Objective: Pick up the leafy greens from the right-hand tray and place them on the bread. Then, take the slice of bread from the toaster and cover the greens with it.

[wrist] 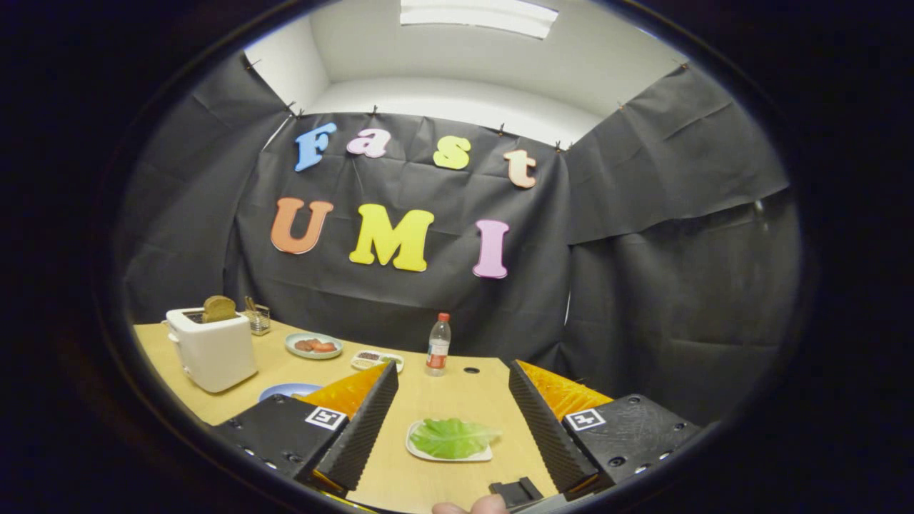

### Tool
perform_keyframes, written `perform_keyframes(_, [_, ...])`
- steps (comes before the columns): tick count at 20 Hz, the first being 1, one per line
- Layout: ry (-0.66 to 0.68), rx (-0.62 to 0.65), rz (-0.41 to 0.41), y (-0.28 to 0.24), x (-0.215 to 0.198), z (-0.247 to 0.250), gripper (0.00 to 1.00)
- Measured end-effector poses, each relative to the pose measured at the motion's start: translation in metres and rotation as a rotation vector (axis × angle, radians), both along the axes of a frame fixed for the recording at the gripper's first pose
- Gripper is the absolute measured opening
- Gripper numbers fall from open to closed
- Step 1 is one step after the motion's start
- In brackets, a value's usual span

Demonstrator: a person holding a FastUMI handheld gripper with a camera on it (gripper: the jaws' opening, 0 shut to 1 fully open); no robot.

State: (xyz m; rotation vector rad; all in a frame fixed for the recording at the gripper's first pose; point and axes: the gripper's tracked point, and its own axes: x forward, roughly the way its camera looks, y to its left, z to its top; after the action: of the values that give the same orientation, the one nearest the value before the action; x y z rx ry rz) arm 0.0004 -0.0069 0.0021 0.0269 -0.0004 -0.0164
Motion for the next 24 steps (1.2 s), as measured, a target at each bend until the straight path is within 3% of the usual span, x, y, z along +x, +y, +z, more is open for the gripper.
perform_keyframes(15, [0.056,-0.009,0.006,-0.011,0.015,-0.016,0.95])
perform_keyframes(24, [0.227,-0.058,0.098,0.001,0.066,-0.067,0.95])
